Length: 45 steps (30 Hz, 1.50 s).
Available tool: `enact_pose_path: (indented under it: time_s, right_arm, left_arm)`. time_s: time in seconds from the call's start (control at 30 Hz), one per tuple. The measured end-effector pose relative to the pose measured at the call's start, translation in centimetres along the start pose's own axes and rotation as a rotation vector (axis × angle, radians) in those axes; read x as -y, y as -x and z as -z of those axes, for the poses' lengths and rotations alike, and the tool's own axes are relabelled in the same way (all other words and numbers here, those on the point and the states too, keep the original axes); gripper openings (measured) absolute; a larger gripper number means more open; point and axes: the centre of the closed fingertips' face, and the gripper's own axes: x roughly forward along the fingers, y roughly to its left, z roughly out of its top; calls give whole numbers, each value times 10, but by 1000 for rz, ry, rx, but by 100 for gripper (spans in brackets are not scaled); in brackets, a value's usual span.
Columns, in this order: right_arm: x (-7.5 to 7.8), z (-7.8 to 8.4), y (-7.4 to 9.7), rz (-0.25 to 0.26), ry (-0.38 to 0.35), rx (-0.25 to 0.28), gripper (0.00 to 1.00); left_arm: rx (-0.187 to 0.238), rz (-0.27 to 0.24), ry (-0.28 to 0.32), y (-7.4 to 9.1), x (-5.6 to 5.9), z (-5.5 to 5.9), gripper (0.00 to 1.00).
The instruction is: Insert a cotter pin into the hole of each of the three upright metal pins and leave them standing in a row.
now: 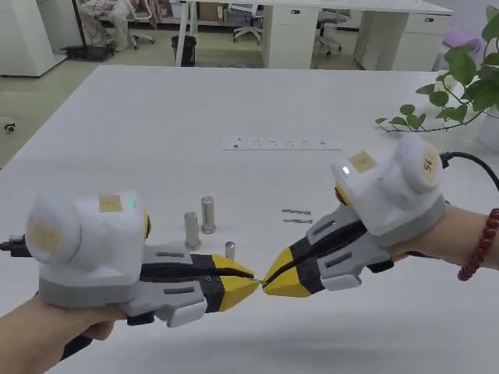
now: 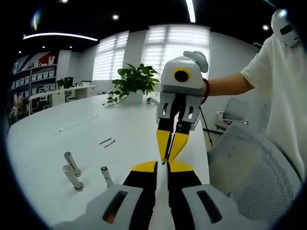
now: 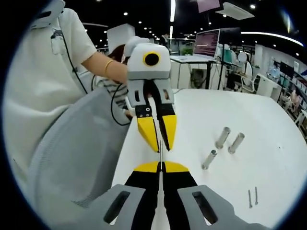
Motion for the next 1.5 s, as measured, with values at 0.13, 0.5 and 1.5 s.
enact_pose_path:
  time_s: [0.13,0.5,1.5]
  right_arm:
    - [6,6,2,18,10,-35,3]
    - [31,25,1,94,24,-139,3]
    - [95,51,-15,181,78,-297,3]
  left_arm:
    - [2,-53,3,1,-9,3,13]
    - [25,-211,32,5,-38,7,17]
    - [-122,-444,54,-28,-95,58,24]
